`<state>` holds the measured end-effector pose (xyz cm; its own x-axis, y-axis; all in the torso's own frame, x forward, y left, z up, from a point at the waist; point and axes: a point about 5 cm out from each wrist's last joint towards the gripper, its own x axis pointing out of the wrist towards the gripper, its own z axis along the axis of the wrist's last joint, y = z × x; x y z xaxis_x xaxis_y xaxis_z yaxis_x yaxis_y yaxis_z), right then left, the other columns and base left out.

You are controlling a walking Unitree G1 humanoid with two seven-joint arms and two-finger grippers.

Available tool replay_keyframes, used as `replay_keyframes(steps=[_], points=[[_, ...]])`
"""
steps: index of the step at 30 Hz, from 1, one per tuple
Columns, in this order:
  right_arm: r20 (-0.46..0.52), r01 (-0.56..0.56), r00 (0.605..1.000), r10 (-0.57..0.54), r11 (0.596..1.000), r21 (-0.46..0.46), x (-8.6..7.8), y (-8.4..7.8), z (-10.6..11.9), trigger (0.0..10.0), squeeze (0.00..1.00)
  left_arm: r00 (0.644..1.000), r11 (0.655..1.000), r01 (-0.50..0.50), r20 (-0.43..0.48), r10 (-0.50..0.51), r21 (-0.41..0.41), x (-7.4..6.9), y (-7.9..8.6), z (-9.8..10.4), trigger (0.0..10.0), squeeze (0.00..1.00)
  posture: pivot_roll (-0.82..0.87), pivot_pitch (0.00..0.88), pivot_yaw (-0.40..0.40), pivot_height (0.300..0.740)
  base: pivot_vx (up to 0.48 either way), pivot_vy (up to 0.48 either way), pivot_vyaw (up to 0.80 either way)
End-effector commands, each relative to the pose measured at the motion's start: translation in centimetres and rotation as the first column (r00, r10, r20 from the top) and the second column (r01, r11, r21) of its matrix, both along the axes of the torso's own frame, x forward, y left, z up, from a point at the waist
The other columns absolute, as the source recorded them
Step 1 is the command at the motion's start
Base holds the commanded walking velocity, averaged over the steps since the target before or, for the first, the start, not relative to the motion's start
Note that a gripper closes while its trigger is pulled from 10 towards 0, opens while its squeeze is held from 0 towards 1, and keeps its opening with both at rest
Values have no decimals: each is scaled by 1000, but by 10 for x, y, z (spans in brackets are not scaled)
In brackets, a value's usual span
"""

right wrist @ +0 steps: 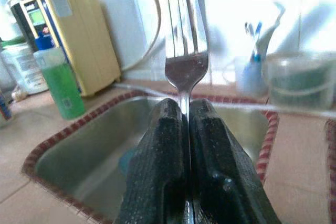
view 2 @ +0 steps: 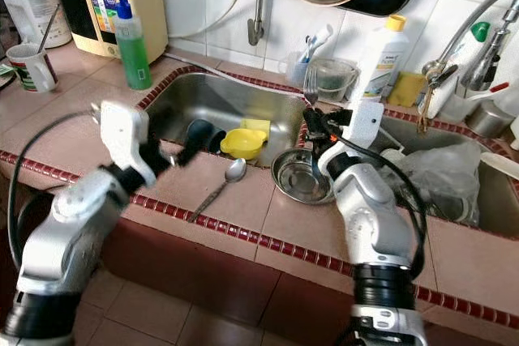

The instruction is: Kitchen organization

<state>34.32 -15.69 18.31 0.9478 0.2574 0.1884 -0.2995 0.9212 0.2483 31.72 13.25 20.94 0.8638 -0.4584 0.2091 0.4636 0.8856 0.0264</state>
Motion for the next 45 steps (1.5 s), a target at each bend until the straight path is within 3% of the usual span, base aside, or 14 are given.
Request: replay_keyframes(steps=[1, 2, 5, 21, 45], points=[[94, 42, 995, -39, 999, -32, 0, 1, 10, 10000, 0, 999, 999, -51, -17, 51, -17, 8, 5, -5, 10000, 0, 130, 0, -85, 740, 0, 0, 0], [153, 70, 986, -63, 997, -42, -1, 2, 12, 10000, 0, 997, 996, -78, -32, 77, -39, 13, 8, -8, 10000, 0, 130, 0, -85, 740, 0, 0, 0], [199, 95, 976, -85, 995, -42, -4, 4, 12, 10000, 0, 995, 994, -93, -41, 90, -65, 16, 10, -12, 10000, 0, 119, 0, -83, 740, 0, 0, 0], [232, 176, 960, -156, 982, -67, -9, -2, -3, 10000, 0, 995, 995, -57, -90, 50, -82, 18, 3, -33, 10000, 0, 102, 0, -73, 740, 0, 0, 0], [244, 163, 960, -138, 983, -85, -9, 1, -7, 10000, 0, 995, 994, -25, -97, 15, -104, 16, 0, -35, 10000, 0, 107, 0, -77, 740, 11, 0, 0]])
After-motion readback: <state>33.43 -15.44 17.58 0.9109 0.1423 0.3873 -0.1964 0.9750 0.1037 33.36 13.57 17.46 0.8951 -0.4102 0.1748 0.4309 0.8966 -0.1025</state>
